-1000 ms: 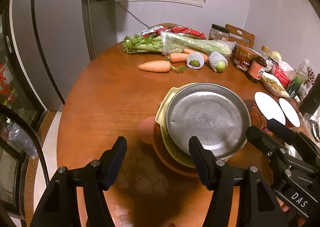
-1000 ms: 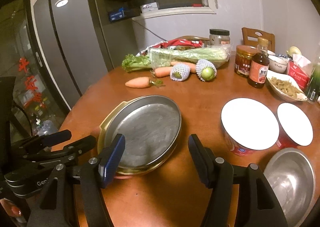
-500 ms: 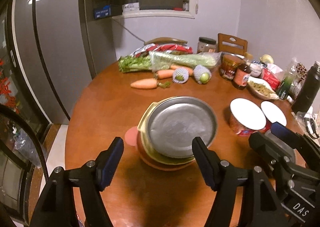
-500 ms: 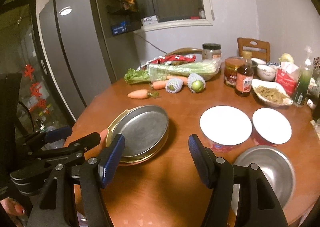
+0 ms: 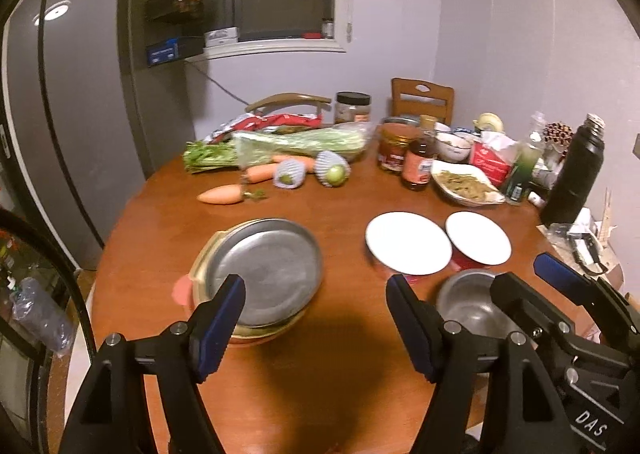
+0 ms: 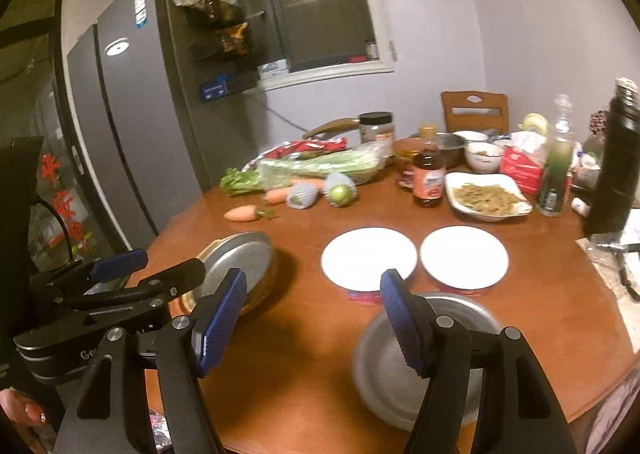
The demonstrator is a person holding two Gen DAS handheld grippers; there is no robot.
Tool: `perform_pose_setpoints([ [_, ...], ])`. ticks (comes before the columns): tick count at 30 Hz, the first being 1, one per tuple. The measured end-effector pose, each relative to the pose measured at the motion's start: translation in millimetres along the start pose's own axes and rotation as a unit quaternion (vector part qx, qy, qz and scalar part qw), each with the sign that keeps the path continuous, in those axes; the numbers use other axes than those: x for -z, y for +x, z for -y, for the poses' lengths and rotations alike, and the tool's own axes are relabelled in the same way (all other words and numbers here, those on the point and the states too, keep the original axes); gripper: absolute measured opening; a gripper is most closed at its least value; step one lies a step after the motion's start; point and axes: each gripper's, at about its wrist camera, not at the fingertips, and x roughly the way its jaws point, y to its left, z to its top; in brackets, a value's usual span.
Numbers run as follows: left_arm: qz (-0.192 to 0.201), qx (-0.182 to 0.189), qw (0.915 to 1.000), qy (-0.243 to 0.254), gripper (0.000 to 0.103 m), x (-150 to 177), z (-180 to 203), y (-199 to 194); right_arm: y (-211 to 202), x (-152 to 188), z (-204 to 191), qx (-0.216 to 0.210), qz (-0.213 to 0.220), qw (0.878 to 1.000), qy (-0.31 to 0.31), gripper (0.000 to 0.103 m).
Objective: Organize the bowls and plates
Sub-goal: 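Move the left gripper to the large steel bowl and grasp its rim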
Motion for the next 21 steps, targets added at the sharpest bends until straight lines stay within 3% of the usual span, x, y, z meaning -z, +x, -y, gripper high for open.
perform_pose_setpoints([
  [9, -0.008, 0.031, 0.9993, 0.022, 0.073, -1.9, 49.1, 14.3, -11.8, 2.6, 63.7, 0.051, 0.0, 0.998, 0.02, 0.071],
  [21, -0.061, 0.043, 0.9967, 0.031, 0.073, 10.8, 81.5, 61.9, 14.7, 24.8, 117.2, 0.089, -0.062, 0.994, 0.015, 0.071],
])
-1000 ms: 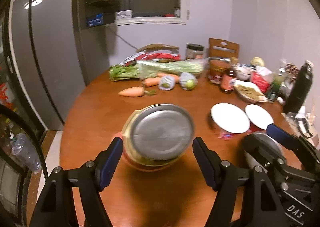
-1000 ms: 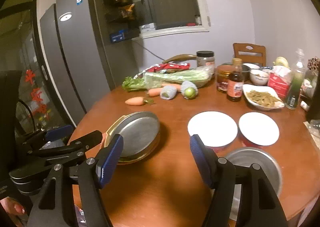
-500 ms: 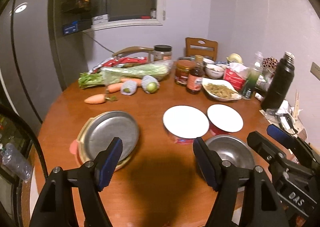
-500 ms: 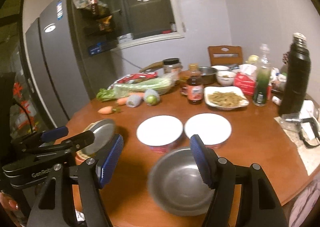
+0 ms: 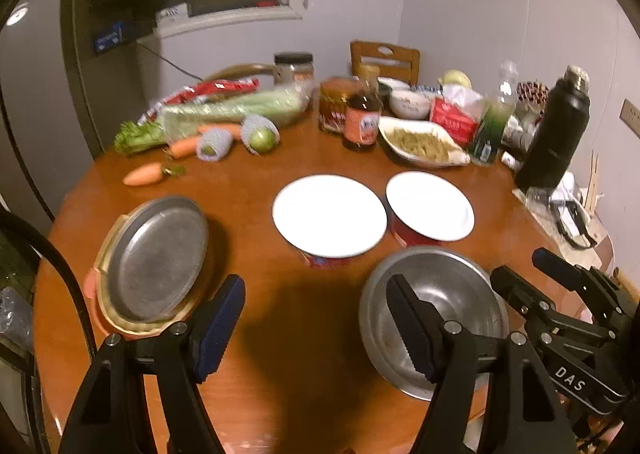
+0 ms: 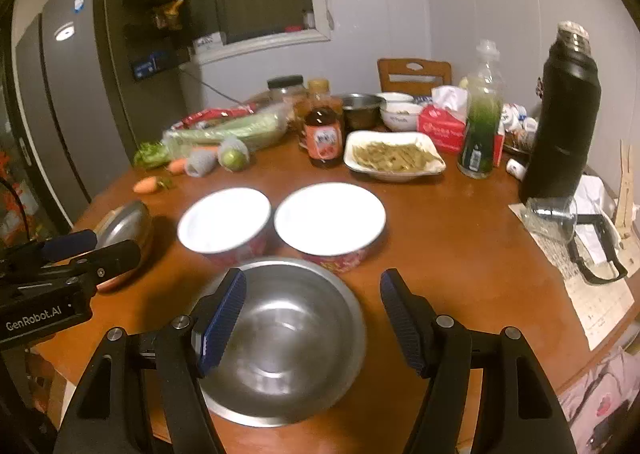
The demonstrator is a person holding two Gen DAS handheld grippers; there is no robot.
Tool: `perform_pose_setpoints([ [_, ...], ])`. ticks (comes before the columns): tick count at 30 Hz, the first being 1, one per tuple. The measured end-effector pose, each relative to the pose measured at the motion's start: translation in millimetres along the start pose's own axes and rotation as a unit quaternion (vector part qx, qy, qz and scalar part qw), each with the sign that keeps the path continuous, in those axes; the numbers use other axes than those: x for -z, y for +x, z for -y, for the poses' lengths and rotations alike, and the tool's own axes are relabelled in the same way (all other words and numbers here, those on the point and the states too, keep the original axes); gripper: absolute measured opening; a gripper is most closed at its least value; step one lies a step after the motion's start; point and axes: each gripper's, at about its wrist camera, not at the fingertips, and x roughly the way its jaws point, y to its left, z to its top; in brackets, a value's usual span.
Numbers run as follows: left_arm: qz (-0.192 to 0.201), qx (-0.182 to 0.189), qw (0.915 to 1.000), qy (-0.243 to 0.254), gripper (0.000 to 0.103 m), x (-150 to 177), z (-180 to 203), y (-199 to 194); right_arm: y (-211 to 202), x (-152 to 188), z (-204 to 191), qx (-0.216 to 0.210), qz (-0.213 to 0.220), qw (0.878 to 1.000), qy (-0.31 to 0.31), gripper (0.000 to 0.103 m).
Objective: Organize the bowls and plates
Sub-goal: 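Move the left gripper to the large steel bowl and grasp its rim, then lift the steel bowl with the left gripper and set it beside the red cups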
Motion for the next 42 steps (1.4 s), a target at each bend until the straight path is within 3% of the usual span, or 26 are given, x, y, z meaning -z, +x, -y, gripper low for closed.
perform_pose_setpoints([
  [8, -0.027, 0.011, 0.9996, 0.001, 0.073, 11.9, 14.8, 27.8, 22.9, 16.0, 30.3, 0.005, -0.031, 0.999, 0.024, 0.071],
  [22, -0.062, 0.018, 0.9979, 0.003, 0.073, 25.1, 24.2, 59.0, 41.1, 31.6, 27.6, -0.026, -0.044, 0.999, 0.018, 0.071],
  [32, -0.074, 0.028, 0.9968, 0.011, 0.073, 30.4, 30.8, 70.8, 49.3, 36.6, 33.2, -0.023, -0.044, 0.998, 0.031, 0.057],
  [34, -0.075, 0.033, 0.9966, 0.013, 0.07, 31.2, 32.9, 72.9, 50.3, 37.1, 32.6, -0.025, -0.043, 0.998, 0.03, 0.052],
  [42, -0.081, 0.048, 0.9952, 0.03, 0.042, 35.9, 43.7, 79.4, 52.1, 39.0, 25.2, -0.037, -0.042, 0.998, 0.013, 0.04],
])
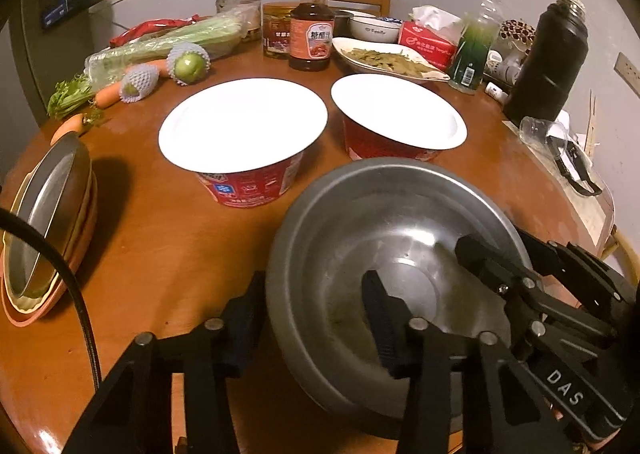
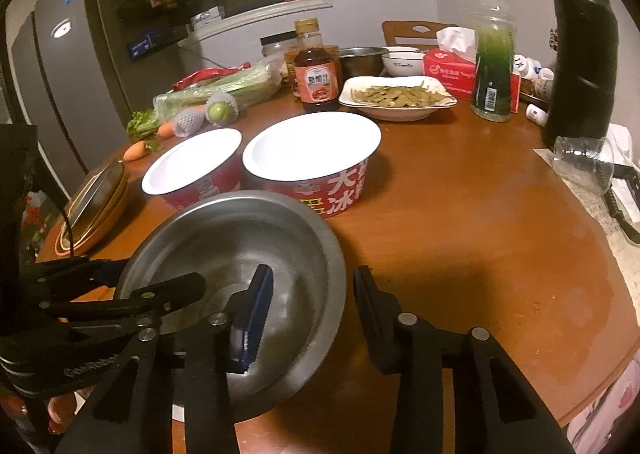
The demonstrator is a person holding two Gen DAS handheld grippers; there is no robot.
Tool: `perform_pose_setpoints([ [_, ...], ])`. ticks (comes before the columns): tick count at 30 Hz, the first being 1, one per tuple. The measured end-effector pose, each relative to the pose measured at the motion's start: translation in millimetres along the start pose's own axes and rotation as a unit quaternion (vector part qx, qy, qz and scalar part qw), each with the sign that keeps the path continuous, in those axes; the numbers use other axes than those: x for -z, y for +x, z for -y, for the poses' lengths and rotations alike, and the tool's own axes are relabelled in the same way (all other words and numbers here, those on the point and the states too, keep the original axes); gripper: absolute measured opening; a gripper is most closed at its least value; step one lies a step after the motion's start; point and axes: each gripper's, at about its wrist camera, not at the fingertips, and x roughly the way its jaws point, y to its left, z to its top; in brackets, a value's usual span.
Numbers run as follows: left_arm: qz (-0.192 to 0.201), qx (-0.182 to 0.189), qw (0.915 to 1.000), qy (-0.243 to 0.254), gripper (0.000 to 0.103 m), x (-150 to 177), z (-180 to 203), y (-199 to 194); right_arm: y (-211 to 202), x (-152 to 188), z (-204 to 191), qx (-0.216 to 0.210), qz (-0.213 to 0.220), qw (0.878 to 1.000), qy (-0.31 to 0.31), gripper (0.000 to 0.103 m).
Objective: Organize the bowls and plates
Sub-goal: 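Lift the steel bowl with the left gripper and set it beside the red cups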
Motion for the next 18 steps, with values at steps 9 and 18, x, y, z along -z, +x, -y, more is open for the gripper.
perform_pose_setpoints([
  [9, 0.009, -0.007, 0.9999, 0.0, 0.041, 1.5, -5.4, -10.4, -1.4, 0.3, -10.7, -0.004, -0.006, 1.0, -0.011, 0.038],
  [18, 0.018, -0.028, 0.9993, -0.015, 0.041, 11.9, -27.0, -33.5, -15.3, -3.3, -40.6, -0.022, 0.005, 0.999, -0.038, 0.038],
])
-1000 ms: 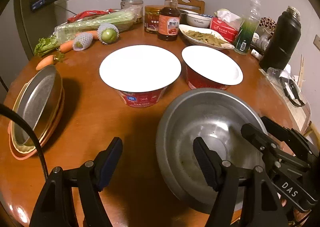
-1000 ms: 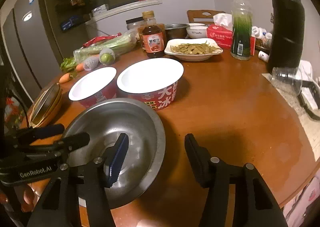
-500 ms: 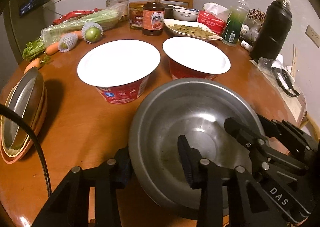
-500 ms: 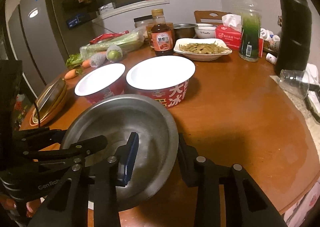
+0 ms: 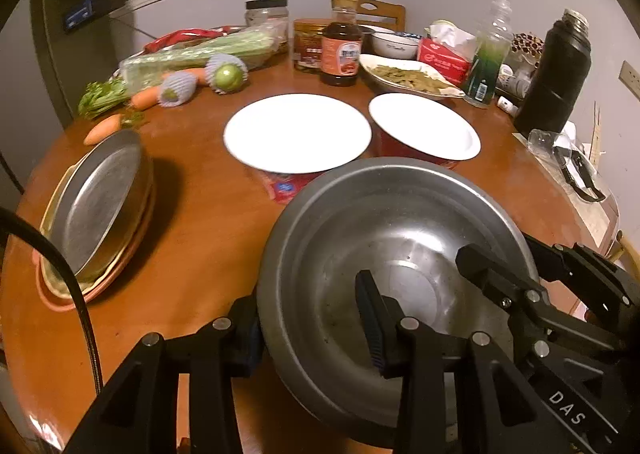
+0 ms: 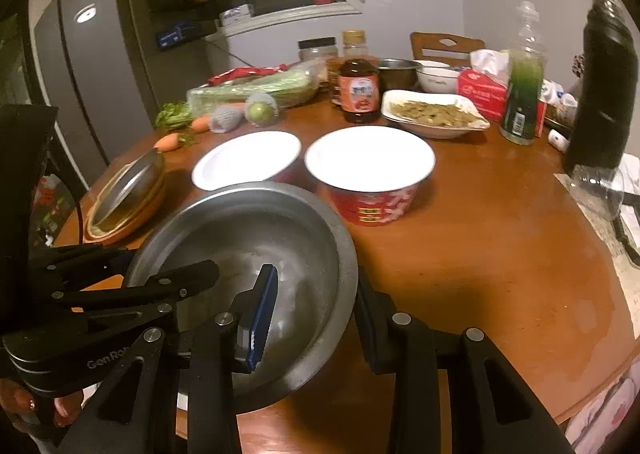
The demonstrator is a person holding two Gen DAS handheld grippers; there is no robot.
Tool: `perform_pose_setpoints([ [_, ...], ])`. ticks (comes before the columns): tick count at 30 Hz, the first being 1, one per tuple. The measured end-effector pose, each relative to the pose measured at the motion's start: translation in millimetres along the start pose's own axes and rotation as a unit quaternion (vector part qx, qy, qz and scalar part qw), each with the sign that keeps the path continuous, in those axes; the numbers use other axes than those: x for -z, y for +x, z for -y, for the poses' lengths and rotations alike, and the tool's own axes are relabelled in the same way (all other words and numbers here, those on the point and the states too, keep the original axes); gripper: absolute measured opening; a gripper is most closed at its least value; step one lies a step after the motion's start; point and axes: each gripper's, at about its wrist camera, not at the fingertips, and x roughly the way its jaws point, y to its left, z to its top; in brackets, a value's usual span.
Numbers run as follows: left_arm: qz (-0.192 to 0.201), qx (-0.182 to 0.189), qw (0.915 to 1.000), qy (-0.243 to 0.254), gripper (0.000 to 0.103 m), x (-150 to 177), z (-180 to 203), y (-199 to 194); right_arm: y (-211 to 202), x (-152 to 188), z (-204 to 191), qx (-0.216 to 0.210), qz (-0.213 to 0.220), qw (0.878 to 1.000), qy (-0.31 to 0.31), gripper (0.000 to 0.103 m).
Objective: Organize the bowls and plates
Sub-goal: 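Lift the steel bowl with the left gripper and set it beside the red cups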
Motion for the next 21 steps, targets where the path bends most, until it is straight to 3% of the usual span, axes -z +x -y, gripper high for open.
perform_pose_setpoints([
  [11, 0.009, -0.031, 0.9994, -0.017, 0.041, 20.4, -35.3, -23.5, -1.8, 3.8, -44.4, -0.02, -0.004, 0.999, -0.033, 0.039],
  [21, 0.007, -0.036, 0.9992, -0.016, 0.041, 27.7, -45.7, -25.7, 0.7, 6.9, -65.5, -0.025, -0.013, 0.998, -0.051, 0.039],
])
